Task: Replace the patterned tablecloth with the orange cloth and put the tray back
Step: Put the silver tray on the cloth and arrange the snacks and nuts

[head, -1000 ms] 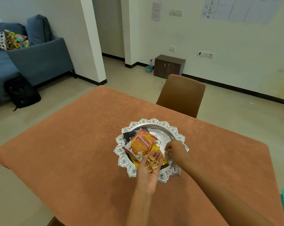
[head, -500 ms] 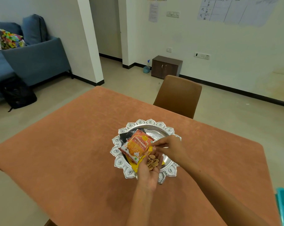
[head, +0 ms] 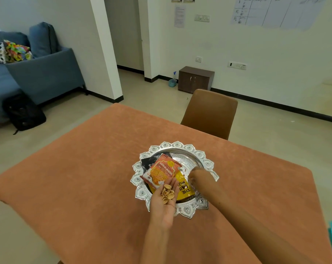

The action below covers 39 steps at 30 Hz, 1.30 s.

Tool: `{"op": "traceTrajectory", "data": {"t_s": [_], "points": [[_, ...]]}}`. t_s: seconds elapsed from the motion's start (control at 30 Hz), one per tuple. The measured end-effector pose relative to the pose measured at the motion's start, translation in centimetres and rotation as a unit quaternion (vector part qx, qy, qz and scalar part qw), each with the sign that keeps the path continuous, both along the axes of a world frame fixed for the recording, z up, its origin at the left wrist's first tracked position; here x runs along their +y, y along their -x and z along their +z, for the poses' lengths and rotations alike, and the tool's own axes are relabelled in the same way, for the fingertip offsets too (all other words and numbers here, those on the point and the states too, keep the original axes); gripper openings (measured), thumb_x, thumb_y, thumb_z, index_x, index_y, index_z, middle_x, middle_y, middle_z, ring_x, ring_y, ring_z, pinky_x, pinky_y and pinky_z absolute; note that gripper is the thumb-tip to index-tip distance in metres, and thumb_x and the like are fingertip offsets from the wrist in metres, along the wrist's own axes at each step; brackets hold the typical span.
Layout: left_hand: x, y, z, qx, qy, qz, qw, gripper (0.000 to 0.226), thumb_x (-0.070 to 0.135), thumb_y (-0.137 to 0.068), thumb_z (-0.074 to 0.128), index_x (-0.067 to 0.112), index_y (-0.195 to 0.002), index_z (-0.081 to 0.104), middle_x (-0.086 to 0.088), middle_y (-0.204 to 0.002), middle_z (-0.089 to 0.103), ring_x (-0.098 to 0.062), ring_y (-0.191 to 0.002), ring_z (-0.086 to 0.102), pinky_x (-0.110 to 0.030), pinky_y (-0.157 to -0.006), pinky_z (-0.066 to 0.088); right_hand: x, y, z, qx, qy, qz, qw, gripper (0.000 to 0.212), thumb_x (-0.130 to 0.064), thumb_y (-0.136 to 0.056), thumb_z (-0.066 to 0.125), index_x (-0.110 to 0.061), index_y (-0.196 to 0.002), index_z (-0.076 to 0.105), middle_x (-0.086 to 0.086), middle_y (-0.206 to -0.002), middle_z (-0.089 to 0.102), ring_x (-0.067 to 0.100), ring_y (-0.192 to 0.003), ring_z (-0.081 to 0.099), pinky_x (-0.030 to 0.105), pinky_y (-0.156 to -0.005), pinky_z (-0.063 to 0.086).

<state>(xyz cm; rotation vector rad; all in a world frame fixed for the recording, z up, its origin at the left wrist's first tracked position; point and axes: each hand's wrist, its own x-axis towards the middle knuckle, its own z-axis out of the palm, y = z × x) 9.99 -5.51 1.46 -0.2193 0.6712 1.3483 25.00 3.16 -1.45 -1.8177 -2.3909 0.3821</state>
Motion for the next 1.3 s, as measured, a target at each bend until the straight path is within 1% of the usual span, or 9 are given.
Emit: {"op": "traceTrajectory", "data": {"t_s": [0.13, 0.3, 0.4, 0.57, 0.67, 0.77, 0.9, 1.03, 1.3], "points": [[-0.1, 0.3, -0.2, 0.016, 0.002, 0.0, 1.0, 0.035, 0.012, -0.102, 0.032, -0.009, -0.105, 0.059, -0.02, -0.089, 0.071, -0.025, -0.074, 0.072, -0.032, -0.07, 0.057, -0.4, 0.5, 0.5, -0.004, -0.023, 0.01, 1.0, 0.02, -0.005, -0.088, 0.05, -0.005, -0.092, 0.069, 0.007, -0.099, 0.06, 0.027, -0.089, 0.06, 0.034, -0.069, 0.045], [0.0, -0.2, -0.1, 0.029, 0.011, -0.004, 1.0, 0.034, 0.012, -0.101, 0.033, -0.006, -0.103, 0.06, -0.018, -0.093, 0.069, -0.023, -0.071, 0.072, -0.029, -0.062, 0.058, -2.5, 2.6, 3.6, 0.261, -0.126, 0.047, 0.956, 0.005, -0.011, -0.083, 0.068, -0.01, -0.086, 0.072, 0.002, -0.083, 0.067, 0.014, -0.075, 0.062, 0.025, -0.069, 0.051], [-0.1, -0.4, 0.4, 0.009, 0.02, 0.024, 0.999, 0.031, 0.005, -0.097, 0.038, -0.007, -0.086, 0.064, -0.017, -0.077, 0.068, -0.023, -0.061, 0.07, -0.032, -0.056, 0.059, -4.4, 3.5, 5.6, 0.297, -0.105, 0.103, 0.943, 0.013, -0.015, -0.079, 0.07, -0.014, -0.091, 0.073, -0.002, -0.084, 0.069, 0.009, -0.077, 0.063, 0.017, -0.069, 0.049], [-0.2, 0.9, 0.2, -0.016, -0.009, 0.023, 1.0, 0.046, 0.008, -0.099, 0.036, -0.012, -0.077, 0.071, -0.025, -0.087, 0.069, -0.032, -0.072, 0.071, -0.039, -0.067, 0.057, -3.1, 2.2, 5.4, 0.368, -0.124, -0.01, 0.921, 0.01, -0.004, -0.08, 0.07, -0.012, -0.086, 0.074, -0.007, -0.08, 0.07, 0.005, -0.07, 0.064, 0.02, -0.066, 0.052], [-0.4, 2.0, 0.1, -0.003, -0.014, 0.038, 0.999, 0.034, 0.009, -0.1, 0.036, -0.012, -0.095, 0.063, -0.025, -0.089, 0.068, -0.031, -0.072, 0.071, -0.039, -0.071, 0.055, -1.6, 1.0, 3.8, 0.266, -0.061, -0.053, 0.961, 0.015, -0.004, -0.081, 0.069, -0.011, -0.094, 0.074, 0.002, -0.093, 0.072, 0.013, -0.079, 0.066, 0.032, -0.078, 0.053], [-0.7, 2.8, 0.1, 0.017, -0.014, 0.053, 0.998, 0.043, 0.008, -0.099, 0.035, -0.012, -0.084, 0.07, -0.025, -0.089, 0.069, -0.031, -0.073, 0.071, -0.039, -0.072, 0.055, -1.7, 1.3, 1.6, 0.106, 0.017, 0.002, 0.994, 0.028, -0.017, -0.086, 0.065, -0.016, -0.114, 0.067, 0.003, -0.115, 0.064, 0.019, -0.104, 0.059, 0.032, -0.087, 0.046], [-1.0, 3.4, -0.1, 0.013, -0.008, 0.059, 0.998, 0.05, 0.009, -0.1, 0.034, -0.011, -0.075, 0.072, -0.027, -0.09, 0.069, -0.033, -0.075, 0.071, -0.039, -0.07, 0.056, -2.0, 2.2, 0.3, 0.033, 0.005, 0.031, 0.999, 0.022, -0.014, -0.087, 0.058, -0.018, -0.104, 0.07, 0.004, -0.108, 0.059, 0.023, -0.102, 0.055, 0.03, -0.073, 0.043], [-1.4, 3.5, 0.2, 0.022, 0.0, 0.059, 0.998, 0.036, 0.009, -0.1, 0.032, -0.012, -0.096, 0.061, -0.025, -0.083, 0.07, -0.031, -0.07, 0.071, -0.036, -0.065, 0.057, -1.6, 2.0, 0.6, -0.028, -0.035, 0.013, 0.999, 0.019, -0.01, -0.089, 0.049, -0.014, -0.103, 0.062, 0.004, -0.103, 0.056, 0.024, -0.099, 0.053, 0.028, -0.064, 0.033], [-1.3, 1.8, 0.3, 0.031, 0.011, 0.027, 0.999, 0.041, 0.01, -0.101, 0.032, -0.012, -0.09, 0.065, -0.025, -0.09, 0.068, -0.028, -0.07, 0.072, -0.034, -0.064, 0.058, -2.7, 3.3, 2.3, 0.201, -0.096, -0.002, 0.975, 0.011, -0.007, -0.087, 0.058, -0.011, -0.092, 0.067, 0.005, -0.092, 0.067, 0.022, -0.085, 0.06, 0.036, -0.071, 0.047]]}}
